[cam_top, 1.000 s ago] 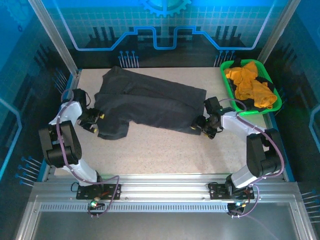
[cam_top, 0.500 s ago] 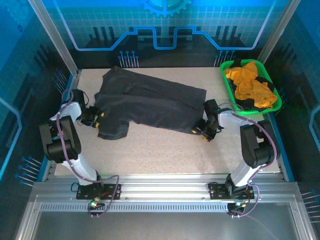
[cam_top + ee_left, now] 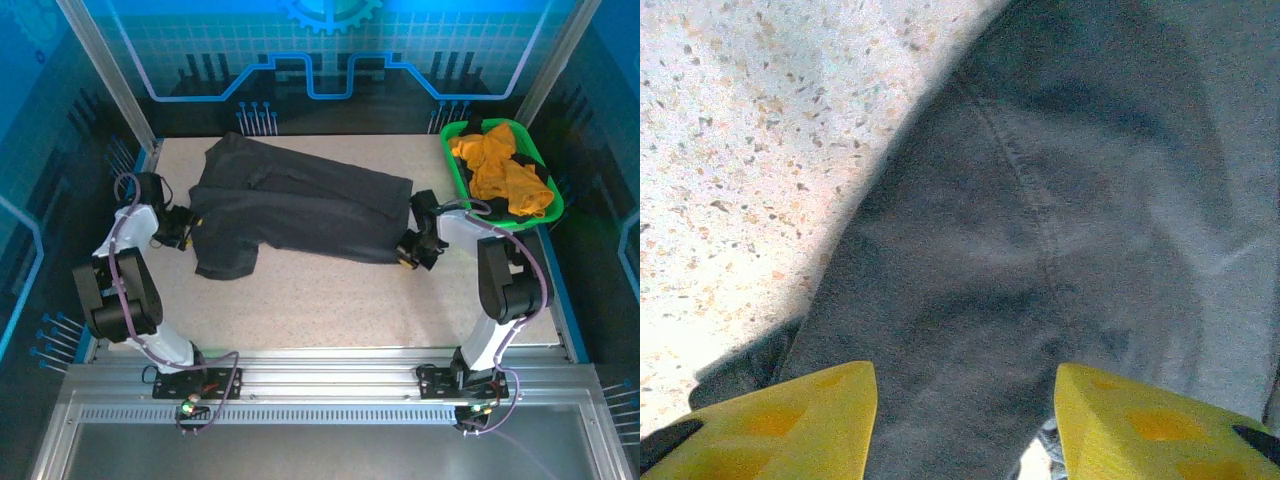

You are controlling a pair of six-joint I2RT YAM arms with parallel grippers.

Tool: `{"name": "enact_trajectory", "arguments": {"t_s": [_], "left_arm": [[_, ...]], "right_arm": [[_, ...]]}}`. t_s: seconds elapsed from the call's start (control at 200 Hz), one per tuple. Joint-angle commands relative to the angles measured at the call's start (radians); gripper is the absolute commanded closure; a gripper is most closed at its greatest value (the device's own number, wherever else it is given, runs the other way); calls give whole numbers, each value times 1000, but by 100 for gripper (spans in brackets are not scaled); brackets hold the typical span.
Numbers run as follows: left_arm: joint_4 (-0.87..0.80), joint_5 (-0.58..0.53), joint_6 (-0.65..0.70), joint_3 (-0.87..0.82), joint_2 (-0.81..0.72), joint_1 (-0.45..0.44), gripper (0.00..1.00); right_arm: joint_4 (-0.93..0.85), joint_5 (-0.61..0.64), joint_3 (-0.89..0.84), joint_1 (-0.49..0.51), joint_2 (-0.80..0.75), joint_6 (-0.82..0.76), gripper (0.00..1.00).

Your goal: Fold and stack the t-shirts

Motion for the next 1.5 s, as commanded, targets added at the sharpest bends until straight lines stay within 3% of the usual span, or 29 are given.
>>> {"name": "enact_trajectory", "arguments": {"t_s": [0.0,0.19,0.375,0.515,0.62,0.87,0.975,1.09,1.225,1.496], "left_arm": [[-49,-28,26,25,-24,-10,46],[-47,-16,57,44,14,-14,44],[-27,27,144,74,98,-30,44],[3,51,197,81,176,-51,46],[-11,22,218,107,228,-65,51],[0,-5,205,116,300,-97,60],[33,-7,197,137,327,-104,73],[37,-14,191,172,332,-115,100],[43,-27,174,160,277,-123,100],[51,-1,128,116,213,-123,100]], "right_arm": [[-31,71,-9,-88,-78,-48,100],[-110,79,-3,-196,-120,-162,100],[-152,16,68,-196,-54,-217,100],[-189,28,111,-184,-30,-223,70],[-198,28,117,-182,-43,-228,58],[-206,15,112,-172,-71,-232,56],[-200,5,94,-167,-85,-232,54],[-162,-10,40,-172,-121,-219,50],[-74,-54,1,-177,-129,-210,49],[-40,-62,49,-157,3,-199,49]]}}
